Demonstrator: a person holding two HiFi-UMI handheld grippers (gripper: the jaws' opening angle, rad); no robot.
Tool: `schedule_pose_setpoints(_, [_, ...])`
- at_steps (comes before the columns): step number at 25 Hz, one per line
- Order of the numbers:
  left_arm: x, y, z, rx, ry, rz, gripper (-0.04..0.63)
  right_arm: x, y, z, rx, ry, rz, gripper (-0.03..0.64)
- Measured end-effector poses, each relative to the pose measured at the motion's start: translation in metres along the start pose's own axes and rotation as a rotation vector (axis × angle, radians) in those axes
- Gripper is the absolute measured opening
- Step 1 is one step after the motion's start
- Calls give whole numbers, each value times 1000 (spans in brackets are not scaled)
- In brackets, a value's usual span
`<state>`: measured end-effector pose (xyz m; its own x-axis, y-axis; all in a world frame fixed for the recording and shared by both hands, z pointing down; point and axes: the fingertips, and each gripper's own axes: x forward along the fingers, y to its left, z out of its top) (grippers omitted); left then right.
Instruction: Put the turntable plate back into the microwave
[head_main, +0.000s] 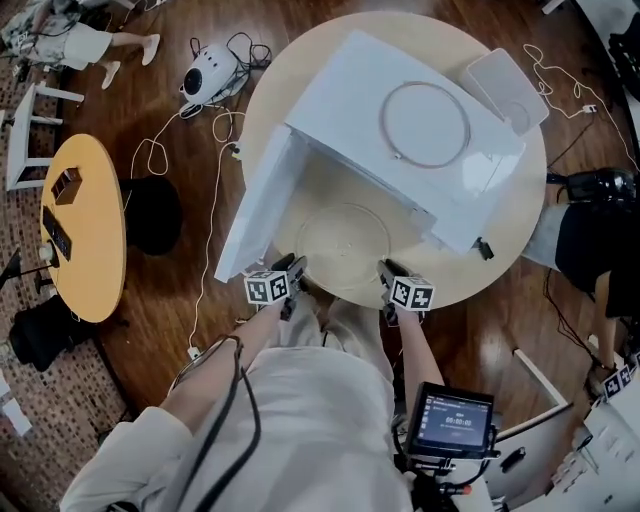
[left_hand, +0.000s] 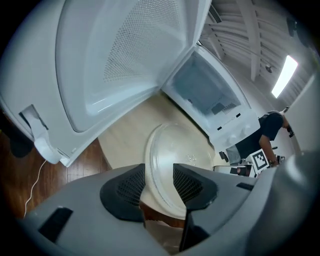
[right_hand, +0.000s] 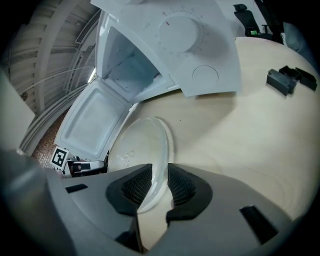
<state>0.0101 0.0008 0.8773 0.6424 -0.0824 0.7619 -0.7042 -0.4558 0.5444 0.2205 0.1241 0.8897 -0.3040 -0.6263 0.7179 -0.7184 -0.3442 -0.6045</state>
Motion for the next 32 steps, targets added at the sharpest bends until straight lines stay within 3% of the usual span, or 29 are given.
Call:
schedule_pose_setpoints(10, [6,8,-6,3,39,7,159,3,1,-2,122,-32,28,78])
schedule_pose_setpoints(17, [6,10,-6,-13,29,-3,158,2,-1,5,269,-89,39,77])
schedule_pose_setpoints(24, [7,11,-5,-98,-5,-96,158,1,3,0,414,-139,73,35])
schedule_pose_setpoints(32, [-2,-1,-17,-162,-47,-129,160,-7,15,-8,513,-134,97,32])
